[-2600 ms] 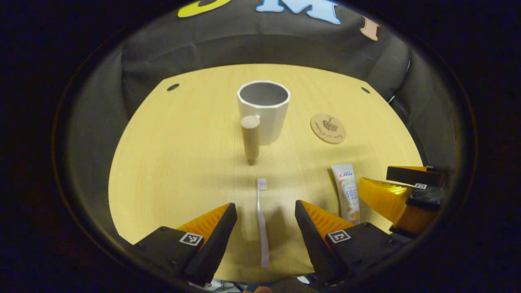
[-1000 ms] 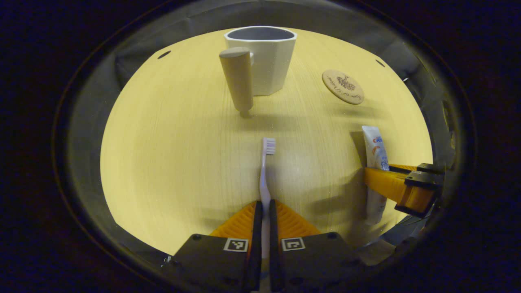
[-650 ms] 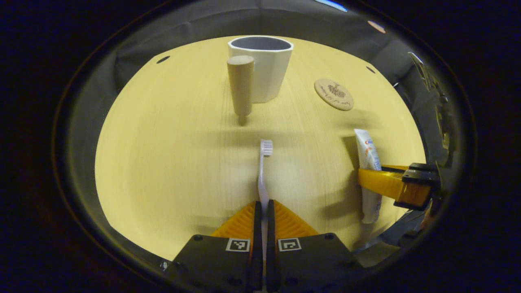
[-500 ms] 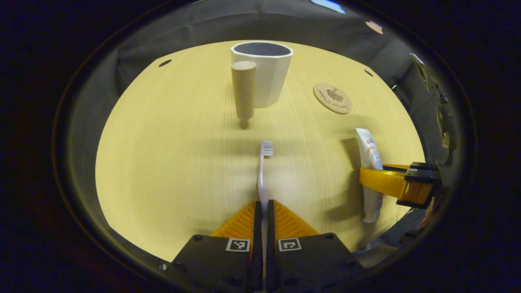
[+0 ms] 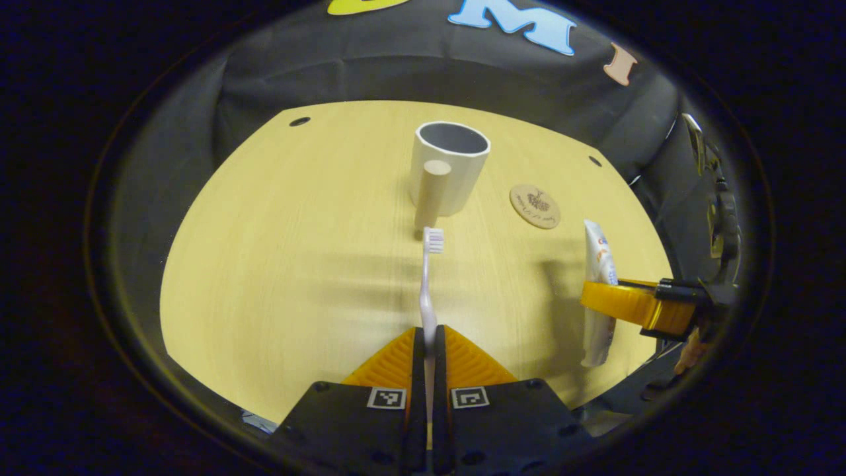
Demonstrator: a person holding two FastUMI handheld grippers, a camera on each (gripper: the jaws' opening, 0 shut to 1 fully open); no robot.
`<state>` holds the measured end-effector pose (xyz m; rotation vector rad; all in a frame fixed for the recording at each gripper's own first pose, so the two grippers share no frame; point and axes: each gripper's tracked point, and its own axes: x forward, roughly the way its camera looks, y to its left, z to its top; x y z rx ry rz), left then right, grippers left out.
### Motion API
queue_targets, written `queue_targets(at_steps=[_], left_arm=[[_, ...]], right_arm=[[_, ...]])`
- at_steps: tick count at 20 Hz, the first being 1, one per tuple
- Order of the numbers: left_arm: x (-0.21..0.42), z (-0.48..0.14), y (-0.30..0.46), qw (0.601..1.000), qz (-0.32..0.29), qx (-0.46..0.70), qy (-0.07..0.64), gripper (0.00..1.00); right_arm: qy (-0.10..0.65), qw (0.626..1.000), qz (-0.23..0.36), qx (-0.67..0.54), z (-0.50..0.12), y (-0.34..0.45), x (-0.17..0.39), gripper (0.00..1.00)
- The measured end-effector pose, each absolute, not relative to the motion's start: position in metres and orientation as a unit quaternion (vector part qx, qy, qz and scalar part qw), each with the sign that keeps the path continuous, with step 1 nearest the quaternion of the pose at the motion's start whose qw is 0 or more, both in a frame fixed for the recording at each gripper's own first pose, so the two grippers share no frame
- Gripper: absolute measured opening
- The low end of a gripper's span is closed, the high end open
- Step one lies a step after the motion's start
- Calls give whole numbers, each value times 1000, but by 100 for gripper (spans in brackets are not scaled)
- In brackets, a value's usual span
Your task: Put the toothbrush and toothpaste on the desktop into the cup, then pick up the cup and place it on the coaster on the desktop.
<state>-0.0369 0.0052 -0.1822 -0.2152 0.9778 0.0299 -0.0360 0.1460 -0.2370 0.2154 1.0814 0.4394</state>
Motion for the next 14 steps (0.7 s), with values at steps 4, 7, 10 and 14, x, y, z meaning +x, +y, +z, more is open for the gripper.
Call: queue_targets(at_steps=[4,7,10,14], left_arm=[[-38,-151,17,896,13,-114,430,11],[-36,-120,30,913,11,-127,388,11],[-35,-97,52,927,19,-135,349,11],[-16,-67,67,946,18,-141,292,11]], right_arm=[[474,849,217,86,-212,149,-28,19],[440,866,226,77,-188,152,-18,19],[409,879,235,75,-170,157,-10,19],[372,892,244,82,-150,163,2,19]])
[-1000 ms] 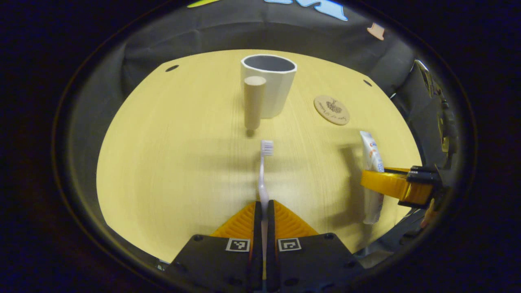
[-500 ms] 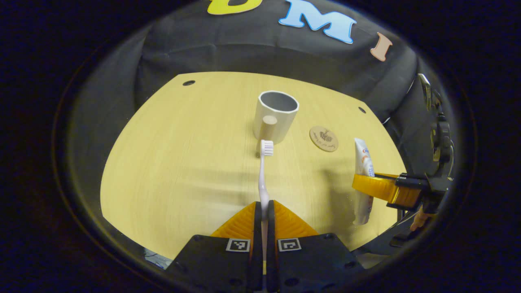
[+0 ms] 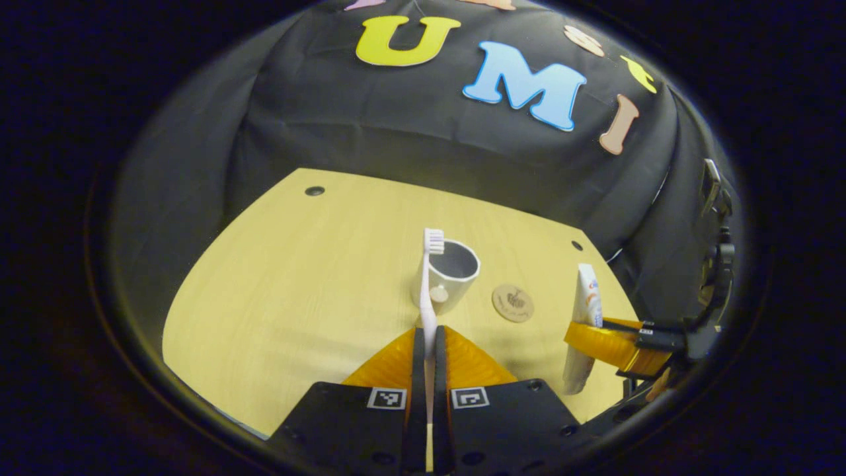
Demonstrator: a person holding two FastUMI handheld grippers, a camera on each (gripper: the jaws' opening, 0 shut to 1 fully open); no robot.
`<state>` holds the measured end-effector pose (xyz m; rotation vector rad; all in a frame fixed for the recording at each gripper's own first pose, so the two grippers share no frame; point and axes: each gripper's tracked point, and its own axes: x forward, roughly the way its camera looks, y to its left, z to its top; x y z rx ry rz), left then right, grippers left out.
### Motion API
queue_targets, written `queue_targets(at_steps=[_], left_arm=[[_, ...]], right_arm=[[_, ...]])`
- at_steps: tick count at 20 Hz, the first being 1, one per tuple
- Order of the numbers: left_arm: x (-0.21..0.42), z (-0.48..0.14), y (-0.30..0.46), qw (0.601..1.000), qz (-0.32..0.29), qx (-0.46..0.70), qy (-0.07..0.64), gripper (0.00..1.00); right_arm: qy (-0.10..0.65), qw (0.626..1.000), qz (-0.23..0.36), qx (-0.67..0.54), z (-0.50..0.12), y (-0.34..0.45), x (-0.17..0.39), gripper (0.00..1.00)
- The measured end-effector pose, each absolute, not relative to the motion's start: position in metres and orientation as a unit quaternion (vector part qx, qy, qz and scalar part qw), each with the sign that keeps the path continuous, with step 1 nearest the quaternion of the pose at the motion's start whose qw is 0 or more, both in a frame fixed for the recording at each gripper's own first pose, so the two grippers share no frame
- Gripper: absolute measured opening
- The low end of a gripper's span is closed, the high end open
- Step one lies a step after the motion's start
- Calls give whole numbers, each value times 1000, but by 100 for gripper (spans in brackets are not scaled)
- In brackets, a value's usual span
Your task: Put the toothbrush and toothpaste on the desktop into the cup, then pick up the cup and place it on the coaster on the desktop.
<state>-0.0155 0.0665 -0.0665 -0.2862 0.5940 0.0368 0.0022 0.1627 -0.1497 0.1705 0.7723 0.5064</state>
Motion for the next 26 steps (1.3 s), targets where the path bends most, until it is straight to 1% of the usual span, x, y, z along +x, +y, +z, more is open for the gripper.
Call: queue_targets(at_steps=[6,10,11,12,15,20,26], left_arm=[[11,-32,80,966,18,-138,217,11],[29,-5,94,978,13,-143,152,10],[37,-1,97,980,10,-147,135,10],[43,3,96,981,6,-154,119,10],[77,16,91,982,-6,-172,73,10],[130,-2,88,982,-19,-177,69,10],[156,-46,70,979,-39,-172,101,10]], right_arm=[[327,907,253,87,-128,168,29,18],[296,915,258,95,-115,172,48,19],[289,916,260,99,-113,173,52,16],[285,917,259,102,-113,174,58,19],[281,922,246,102,-113,173,72,18],[283,923,239,101,-115,176,82,19],[296,920,232,106,-124,181,93,18]])
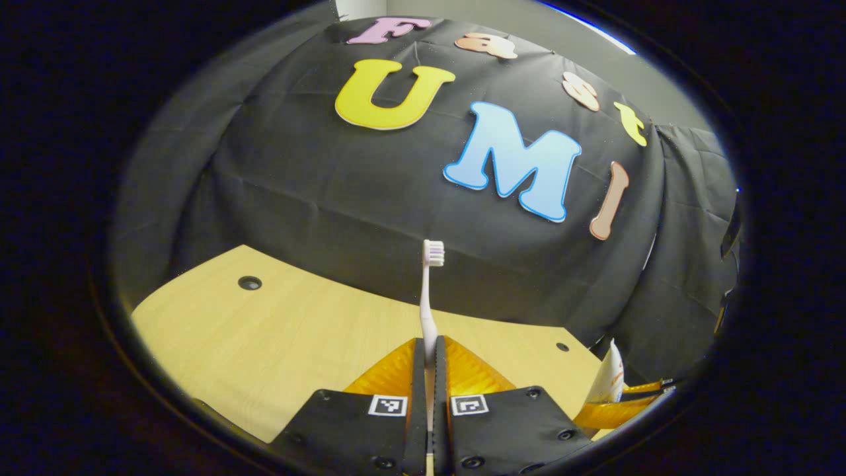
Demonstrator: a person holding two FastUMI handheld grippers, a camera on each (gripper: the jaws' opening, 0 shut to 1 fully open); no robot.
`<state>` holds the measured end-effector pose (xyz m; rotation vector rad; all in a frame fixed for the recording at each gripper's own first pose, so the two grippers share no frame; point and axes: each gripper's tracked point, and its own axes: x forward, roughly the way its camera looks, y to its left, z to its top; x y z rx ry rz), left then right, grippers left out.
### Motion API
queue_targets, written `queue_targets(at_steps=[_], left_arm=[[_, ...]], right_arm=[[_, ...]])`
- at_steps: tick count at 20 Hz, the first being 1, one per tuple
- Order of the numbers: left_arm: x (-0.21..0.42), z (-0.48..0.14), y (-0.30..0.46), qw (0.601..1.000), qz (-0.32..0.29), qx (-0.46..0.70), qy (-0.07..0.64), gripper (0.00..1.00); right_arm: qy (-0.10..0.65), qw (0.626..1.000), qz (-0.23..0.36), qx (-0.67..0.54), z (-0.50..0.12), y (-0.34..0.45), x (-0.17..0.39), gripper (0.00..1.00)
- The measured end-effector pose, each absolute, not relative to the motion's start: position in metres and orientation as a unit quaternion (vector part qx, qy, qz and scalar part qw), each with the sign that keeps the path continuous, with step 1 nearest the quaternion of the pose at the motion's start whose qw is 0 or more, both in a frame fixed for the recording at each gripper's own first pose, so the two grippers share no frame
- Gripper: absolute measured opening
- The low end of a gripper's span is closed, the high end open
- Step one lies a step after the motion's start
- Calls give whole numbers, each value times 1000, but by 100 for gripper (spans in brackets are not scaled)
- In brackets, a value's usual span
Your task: Put the toothbrush and toothpaste on the desktop into the cup, then pick up the cup and place it on the coaster on the desktop.
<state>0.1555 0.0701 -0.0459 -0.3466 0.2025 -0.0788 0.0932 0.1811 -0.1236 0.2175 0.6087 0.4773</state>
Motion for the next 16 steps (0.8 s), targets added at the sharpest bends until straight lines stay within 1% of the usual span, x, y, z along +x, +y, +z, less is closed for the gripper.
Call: queue_targets(at_steps=[4,5,6,7,8,9,12,14,15,16], left_arm=[[153,-78,64,979,-41,-154,126,10],[152,-85,62,979,-42,-153,132,16],[151,-87,60,978,-43,-153,136,10],[150,-89,60,977,-42,-153,141,16],[150,-91,58,977,-42,-152,144,16],[149,-91,58,977,-41,-154,145,11],[137,-92,59,974,-36,-163,154,12],[131,-92,52,970,-45,-176,162,23],[128,-95,52,969,-43,-176,167,31],[127,-95,50,968,-48,-178,171,35]], right_arm=[[302,916,240,110,-124,189,93,18],[304,915,243,107,-125,189,92,18],[304,915,243,104,-126,188,93,18],[305,915,244,102,-125,188,95,18],[304,915,246,102,-125,190,92,18],[302,915,248,101,-123,190,93,18],[294,917,254,94,-119,190,95,18],[289,917,259,91,-117,192,96,18],[288,916,262,92,-116,193,96,18],[286,916,267,93,-116,195,95,18]])
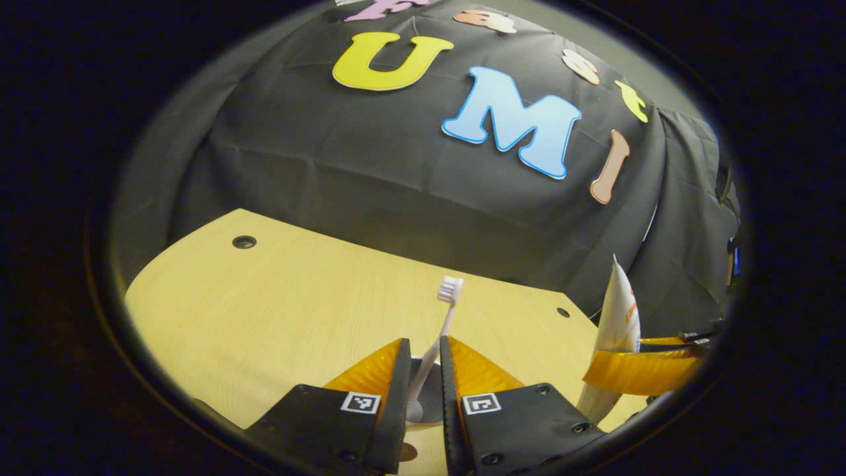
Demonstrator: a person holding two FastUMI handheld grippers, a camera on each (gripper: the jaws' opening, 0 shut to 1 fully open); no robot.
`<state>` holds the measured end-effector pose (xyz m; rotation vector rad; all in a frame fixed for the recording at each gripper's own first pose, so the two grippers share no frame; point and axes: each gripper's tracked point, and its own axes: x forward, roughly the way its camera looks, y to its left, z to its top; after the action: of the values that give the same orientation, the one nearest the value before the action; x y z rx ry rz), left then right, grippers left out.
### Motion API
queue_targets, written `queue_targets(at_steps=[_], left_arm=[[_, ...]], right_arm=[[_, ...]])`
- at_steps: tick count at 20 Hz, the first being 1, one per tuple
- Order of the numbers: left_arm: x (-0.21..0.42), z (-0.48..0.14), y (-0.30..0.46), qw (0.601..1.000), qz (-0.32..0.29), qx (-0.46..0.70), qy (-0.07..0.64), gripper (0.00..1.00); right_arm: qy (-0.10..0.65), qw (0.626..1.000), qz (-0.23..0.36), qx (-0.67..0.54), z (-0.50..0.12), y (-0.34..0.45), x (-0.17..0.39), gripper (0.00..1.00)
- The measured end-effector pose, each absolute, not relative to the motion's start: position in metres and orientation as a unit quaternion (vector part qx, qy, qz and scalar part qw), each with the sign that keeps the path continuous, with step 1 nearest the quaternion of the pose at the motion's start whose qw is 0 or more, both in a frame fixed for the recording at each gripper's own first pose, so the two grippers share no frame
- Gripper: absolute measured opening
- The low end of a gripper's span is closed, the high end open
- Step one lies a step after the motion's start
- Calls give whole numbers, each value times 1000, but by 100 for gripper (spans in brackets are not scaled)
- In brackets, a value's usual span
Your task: Put the toothbrush and toothpaste on the desktop into the cup, then pick up the cup and place it on the coaster on the desktop.
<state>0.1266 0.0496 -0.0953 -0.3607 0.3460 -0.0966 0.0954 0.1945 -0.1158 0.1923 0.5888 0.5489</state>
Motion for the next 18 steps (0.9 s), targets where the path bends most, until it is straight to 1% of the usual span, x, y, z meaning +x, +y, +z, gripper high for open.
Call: queue_targets(at_steps=[3,5,7,8,11,12,13,14,15,17,18], left_arm=[[121,-94,54,967,-41,-181,176,47],[113,-88,57,967,-36,-183,173,76],[106,-85,63,968,-33,-182,170,80],[101,-83,67,969,-29,-179,169,89],[90,-75,77,971,-23,-171,167,90],[86,-73,81,971,-19,-171,166,83],[82,-72,85,970,-15,-174,167,90],[77,-71,89,969,-11,-178,169,90],[72,-71,94,968,-6,-182,171,84],[64,-71,103,966,3,-191,174,84],[60,-72,108,965,8,-195,176,90]], right_arm=[[280,914,280,93,-113,203,100,18],[270,914,288,91,-107,212,108,18],[260,914,296,92,-102,221,120,18],[256,914,300,94,-100,226,122,18],[248,913,309,99,-99,240,131,18],[245,913,311,103,-98,244,135,18],[241,912,314,109,-96,250,139,18],[238,911,317,116,-95,254,142,18],[235,910,319,123,-95,260,145,18],[229,912,318,126,-96,269,153,18],[226,913,316,123,-97,272,156,18]])
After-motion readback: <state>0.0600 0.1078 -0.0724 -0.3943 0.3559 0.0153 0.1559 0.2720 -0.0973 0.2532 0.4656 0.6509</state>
